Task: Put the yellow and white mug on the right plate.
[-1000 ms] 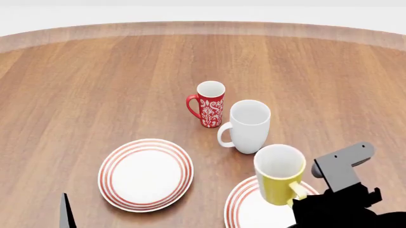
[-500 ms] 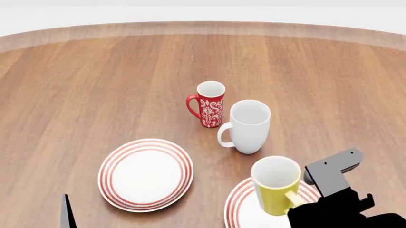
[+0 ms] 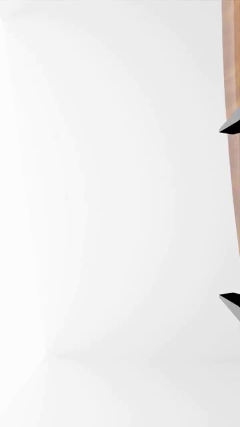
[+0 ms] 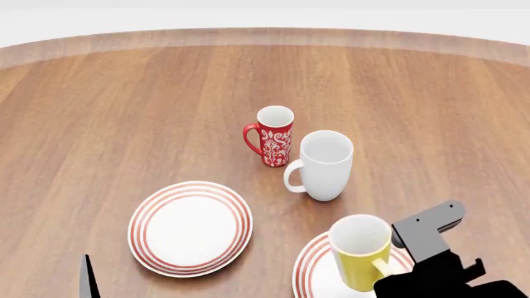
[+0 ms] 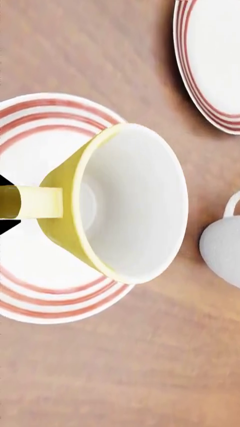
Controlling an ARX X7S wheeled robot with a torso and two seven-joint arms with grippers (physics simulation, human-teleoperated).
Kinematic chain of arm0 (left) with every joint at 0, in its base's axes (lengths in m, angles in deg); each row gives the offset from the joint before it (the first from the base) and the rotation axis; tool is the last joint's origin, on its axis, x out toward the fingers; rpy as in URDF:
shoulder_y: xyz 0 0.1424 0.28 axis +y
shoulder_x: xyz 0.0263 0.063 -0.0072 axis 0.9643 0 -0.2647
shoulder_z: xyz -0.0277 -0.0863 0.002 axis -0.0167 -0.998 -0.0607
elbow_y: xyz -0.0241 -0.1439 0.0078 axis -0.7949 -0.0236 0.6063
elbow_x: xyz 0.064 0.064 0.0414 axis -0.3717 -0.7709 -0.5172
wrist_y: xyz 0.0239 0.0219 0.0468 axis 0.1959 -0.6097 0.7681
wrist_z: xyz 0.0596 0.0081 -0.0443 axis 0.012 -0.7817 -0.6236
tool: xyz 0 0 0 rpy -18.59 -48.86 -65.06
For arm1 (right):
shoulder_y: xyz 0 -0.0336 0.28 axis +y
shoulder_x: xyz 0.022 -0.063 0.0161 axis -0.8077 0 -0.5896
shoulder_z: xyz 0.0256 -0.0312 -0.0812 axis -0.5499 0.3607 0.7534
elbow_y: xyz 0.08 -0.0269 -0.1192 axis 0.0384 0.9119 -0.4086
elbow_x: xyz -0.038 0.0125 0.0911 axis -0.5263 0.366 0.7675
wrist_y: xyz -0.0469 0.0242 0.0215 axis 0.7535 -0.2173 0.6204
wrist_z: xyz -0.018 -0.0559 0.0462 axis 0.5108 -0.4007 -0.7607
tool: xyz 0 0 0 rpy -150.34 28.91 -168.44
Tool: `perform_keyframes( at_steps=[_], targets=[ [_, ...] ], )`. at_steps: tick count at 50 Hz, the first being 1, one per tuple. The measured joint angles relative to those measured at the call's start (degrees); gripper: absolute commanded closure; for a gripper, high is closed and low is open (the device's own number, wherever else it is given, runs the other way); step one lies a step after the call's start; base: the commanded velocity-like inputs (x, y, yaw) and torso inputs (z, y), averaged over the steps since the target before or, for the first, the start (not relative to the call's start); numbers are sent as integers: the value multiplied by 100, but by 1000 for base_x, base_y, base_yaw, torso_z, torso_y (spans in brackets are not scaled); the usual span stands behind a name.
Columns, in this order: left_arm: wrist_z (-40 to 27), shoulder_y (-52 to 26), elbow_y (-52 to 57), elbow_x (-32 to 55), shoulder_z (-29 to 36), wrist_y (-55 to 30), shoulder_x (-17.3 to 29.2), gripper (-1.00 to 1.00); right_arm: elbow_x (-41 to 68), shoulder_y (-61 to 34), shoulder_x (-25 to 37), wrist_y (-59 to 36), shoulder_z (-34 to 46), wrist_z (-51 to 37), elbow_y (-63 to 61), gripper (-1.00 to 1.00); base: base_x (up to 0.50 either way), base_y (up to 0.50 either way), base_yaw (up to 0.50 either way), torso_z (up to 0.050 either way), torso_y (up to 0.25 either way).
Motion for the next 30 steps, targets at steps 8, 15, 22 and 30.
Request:
perform_keyframes(
  at_steps=[8, 15, 22, 30],
  targets=[
    [-9, -5, 7, 4, 12, -7, 12, -100, -89, -78, -89, 139, 81, 32, 281, 100, 0, 0, 0, 0, 0],
    [-18, -13, -8, 7, 24, 4, 20, -100, -178, -165, -189, 302, 154, 61, 600, 100, 0, 0, 0, 0, 0],
    [-28, -18, -18, 8, 36, 11, 27, -100, -261, -228, -291, 475, 220, 84, 916, 100, 0, 0, 0, 0, 1],
    [-39, -21, -10, 11, 48, 2, 36, -100, -327, -251, -378, 620, 279, 102, 1177, 100, 0, 0, 0, 0, 0]
  ],
)
